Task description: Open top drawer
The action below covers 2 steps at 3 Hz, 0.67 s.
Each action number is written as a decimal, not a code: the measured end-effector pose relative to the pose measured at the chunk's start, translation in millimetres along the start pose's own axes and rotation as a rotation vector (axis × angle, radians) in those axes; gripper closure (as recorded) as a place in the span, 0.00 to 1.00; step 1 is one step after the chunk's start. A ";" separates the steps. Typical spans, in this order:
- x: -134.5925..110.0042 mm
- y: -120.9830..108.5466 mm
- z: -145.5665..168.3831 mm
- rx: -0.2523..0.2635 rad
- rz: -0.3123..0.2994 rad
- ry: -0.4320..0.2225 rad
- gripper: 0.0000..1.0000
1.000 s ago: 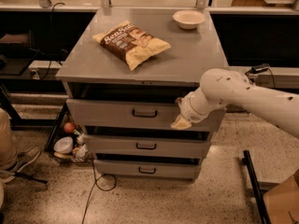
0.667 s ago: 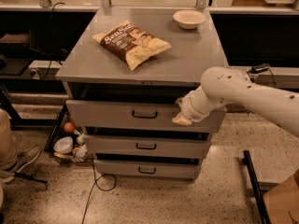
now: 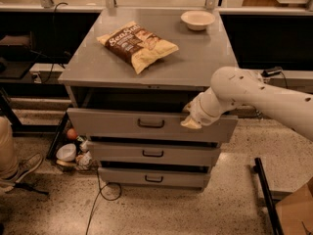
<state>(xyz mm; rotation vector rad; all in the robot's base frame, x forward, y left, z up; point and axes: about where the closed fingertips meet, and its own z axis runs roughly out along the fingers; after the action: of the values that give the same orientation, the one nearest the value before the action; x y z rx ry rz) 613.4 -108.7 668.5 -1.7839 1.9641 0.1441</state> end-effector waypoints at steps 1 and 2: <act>-2.1 -1.2 -4.5 0.000 0.000 0.000 1.00; -2.1 -1.2 -4.4 0.000 0.000 0.000 1.00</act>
Offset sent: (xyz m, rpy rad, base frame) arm -0.2813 -0.0915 0.0461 0.2854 0.1208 -0.2608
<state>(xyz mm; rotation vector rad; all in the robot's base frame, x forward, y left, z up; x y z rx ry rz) 613.4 -108.7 673.5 -1.7839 1.9640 0.1442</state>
